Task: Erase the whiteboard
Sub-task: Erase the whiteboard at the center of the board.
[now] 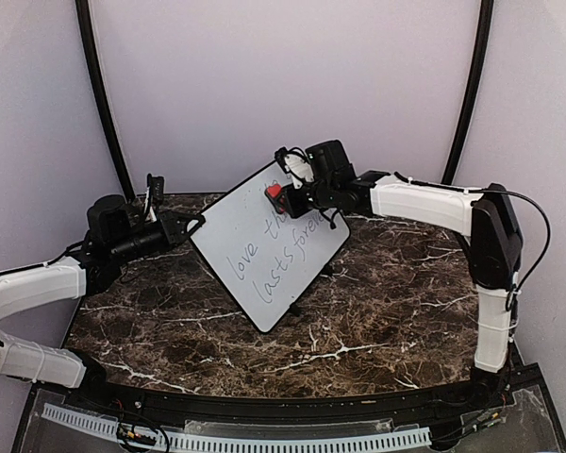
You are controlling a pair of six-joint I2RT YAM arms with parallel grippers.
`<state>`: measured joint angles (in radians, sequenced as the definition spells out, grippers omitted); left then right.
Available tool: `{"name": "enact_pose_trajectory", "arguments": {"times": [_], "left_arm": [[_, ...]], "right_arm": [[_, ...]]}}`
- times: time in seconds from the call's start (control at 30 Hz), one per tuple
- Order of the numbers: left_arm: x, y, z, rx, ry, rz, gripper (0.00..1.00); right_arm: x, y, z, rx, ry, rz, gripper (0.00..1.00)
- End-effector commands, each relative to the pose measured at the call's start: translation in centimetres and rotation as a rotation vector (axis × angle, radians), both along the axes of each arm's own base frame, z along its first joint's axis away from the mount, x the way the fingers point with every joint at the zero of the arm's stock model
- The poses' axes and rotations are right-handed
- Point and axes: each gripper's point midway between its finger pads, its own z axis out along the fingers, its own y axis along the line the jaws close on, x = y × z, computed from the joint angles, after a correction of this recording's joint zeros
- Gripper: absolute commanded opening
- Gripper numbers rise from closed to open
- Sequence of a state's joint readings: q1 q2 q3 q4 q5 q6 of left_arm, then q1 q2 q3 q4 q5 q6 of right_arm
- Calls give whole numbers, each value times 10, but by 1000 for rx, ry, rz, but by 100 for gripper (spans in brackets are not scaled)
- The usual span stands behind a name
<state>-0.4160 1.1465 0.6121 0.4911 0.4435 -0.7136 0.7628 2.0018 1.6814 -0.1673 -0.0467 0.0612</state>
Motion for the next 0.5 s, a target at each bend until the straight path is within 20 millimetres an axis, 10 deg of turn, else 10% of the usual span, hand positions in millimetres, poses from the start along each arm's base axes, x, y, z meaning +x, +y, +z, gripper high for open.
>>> {"name": "enact_pose_trajectory", "arguments": {"times": [0.0,0.47], "left_arm": [[-36,-22,59,-78,-222,-193,0],[-35,-21,60,-78,-223,-191,0]], "right_arm": [[14,10,-5,-3,16,14,3],[-10,-19,-42,-1,101,46,3]]}}
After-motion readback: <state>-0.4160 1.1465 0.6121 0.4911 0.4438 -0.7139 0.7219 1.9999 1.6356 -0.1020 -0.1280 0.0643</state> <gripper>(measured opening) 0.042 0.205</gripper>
